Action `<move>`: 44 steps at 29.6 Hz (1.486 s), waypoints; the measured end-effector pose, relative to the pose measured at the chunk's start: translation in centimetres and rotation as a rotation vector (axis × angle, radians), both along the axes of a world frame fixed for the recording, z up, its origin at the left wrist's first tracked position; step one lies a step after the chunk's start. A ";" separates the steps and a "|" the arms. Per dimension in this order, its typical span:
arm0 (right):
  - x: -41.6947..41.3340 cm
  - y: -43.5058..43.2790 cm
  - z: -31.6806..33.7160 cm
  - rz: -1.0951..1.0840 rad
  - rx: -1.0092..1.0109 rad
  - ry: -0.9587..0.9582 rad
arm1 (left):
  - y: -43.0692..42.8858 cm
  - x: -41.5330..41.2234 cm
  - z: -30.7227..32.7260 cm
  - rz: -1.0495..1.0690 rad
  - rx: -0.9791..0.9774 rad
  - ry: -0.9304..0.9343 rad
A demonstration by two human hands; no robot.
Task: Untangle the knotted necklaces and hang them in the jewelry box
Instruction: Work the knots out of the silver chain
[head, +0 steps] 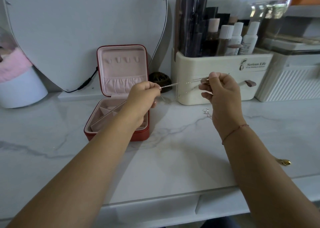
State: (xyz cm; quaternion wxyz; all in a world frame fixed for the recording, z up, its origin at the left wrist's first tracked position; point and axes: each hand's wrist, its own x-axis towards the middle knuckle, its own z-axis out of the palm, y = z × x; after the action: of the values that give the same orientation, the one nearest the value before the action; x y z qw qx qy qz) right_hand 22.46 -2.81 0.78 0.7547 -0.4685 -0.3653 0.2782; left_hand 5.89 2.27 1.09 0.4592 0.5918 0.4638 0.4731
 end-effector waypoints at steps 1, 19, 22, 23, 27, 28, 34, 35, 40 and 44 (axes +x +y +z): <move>0.1 0.0 0.0 -0.008 0.002 0.010 | 0.1 -0.1 0.3 -0.075 -0.125 -0.141; 1.3 0.2 -0.3 -0.188 -0.010 0.173 | 0.5 -1.2 0.1 -0.174 -0.128 -0.067; 1.3 -0.1 -0.2 -0.184 -0.007 0.127 | 0.4 -1.1 0.1 -0.023 0.058 -0.007; 1.2 -0.1 -0.1 -0.178 -0.002 0.115 | 0.4 -0.9 0.1 0.001 0.091 -0.034; 1.1 -0.2 -0.1 -0.141 0.007 0.110 | 0.5 -0.8 1.1 -0.080 -0.151 -0.530; 1.1 -0.2 -0.1 -0.130 0.010 0.109 | 0.6 -1.0 1.2 -0.112 -0.237 -0.660; 1.1 0.0 -0.4 -0.006 -0.010 0.040 | 0.3 -1.2 0.8 -0.080 -0.072 -0.135; 1.0 0.0 -0.4 0.036 -0.010 0.034 | 0.2 -1.1 0.6 -0.062 0.019 0.018; -0.1 -0.4 0.0 0.277 -0.003 -0.050 | -0.2 0.0 -0.5 -0.081 0.279 0.349; -0.6 -0.6 0.1 0.385 -0.006 -0.116 | -0.6 0.5 -0.6 -0.240 0.125 0.193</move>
State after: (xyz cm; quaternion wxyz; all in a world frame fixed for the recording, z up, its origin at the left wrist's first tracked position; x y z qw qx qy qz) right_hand 21.84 -3.43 0.93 0.6640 -0.4073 -0.4902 0.3912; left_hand 6.37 1.72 0.50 0.4282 0.7130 0.4012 0.3837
